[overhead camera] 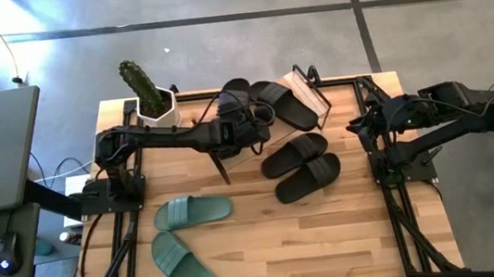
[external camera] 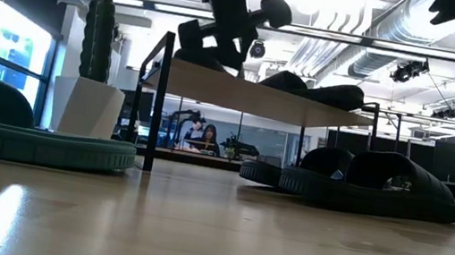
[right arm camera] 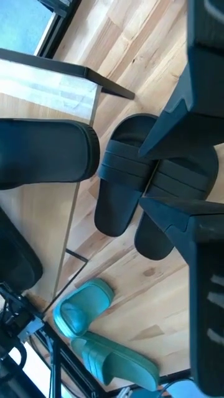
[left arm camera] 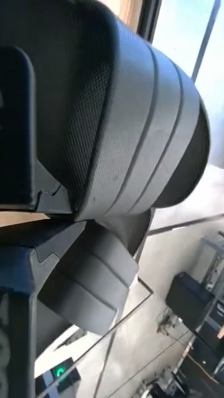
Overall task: Pick and place slides into the shelf
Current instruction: Put the black slipper on the shelf
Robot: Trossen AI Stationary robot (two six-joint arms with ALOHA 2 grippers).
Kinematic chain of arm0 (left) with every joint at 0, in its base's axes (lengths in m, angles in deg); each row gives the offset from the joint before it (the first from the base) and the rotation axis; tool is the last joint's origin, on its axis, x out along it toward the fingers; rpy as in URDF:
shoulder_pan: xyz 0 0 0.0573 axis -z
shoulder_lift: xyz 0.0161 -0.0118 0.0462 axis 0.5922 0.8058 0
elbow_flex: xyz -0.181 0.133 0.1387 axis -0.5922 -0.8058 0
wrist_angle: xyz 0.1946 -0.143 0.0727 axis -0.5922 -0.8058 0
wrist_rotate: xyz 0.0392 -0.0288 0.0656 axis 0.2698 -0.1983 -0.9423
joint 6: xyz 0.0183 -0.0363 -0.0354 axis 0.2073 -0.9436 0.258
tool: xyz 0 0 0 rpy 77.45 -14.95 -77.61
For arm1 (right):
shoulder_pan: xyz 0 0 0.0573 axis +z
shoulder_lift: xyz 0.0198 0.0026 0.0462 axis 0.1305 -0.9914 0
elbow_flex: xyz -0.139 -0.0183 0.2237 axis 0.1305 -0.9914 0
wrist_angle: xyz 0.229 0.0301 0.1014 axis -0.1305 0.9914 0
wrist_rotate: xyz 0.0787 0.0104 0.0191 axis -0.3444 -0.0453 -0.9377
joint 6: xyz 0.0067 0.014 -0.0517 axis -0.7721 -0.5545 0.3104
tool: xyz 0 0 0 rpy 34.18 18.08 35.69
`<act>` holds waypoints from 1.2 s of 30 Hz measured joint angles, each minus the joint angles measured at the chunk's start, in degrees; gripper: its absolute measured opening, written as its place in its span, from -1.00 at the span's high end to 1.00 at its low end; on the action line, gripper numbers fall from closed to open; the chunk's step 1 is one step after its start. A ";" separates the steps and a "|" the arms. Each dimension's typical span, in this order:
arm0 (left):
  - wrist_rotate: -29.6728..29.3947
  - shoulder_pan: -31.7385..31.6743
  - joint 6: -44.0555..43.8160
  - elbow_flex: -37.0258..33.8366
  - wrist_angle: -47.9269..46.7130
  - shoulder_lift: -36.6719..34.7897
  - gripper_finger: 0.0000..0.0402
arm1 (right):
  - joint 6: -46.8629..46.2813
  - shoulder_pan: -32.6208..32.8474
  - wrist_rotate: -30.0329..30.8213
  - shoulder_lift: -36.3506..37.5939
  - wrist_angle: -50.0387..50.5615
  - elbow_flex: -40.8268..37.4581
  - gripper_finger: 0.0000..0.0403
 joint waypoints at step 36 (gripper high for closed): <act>5.59 0.38 16.98 -0.02 9.65 -1.58 0.18 | 0.44 0.00 -0.45 -0.01 1.19 0.00 0.50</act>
